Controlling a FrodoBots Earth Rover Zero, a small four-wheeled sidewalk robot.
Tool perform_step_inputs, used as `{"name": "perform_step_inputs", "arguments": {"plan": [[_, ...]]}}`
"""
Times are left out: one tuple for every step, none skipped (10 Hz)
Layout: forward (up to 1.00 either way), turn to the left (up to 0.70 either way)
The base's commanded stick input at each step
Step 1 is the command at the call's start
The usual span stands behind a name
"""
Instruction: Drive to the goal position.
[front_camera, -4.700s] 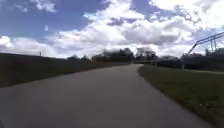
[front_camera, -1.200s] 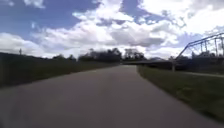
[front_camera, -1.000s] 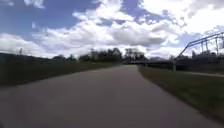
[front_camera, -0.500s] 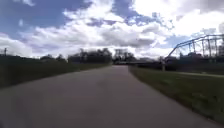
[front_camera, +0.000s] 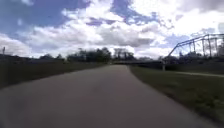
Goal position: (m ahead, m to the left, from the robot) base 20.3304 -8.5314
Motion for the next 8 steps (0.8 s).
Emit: {"name": "perform_step_inputs", "arguments": {"plan": [[1.00,0.00],[1.00,0.00],[1.00,0.00],[1.00,0.00],[1.00,0.00],[1.00,0.00],[1.00,0.00],[1.00,0.00]]}}
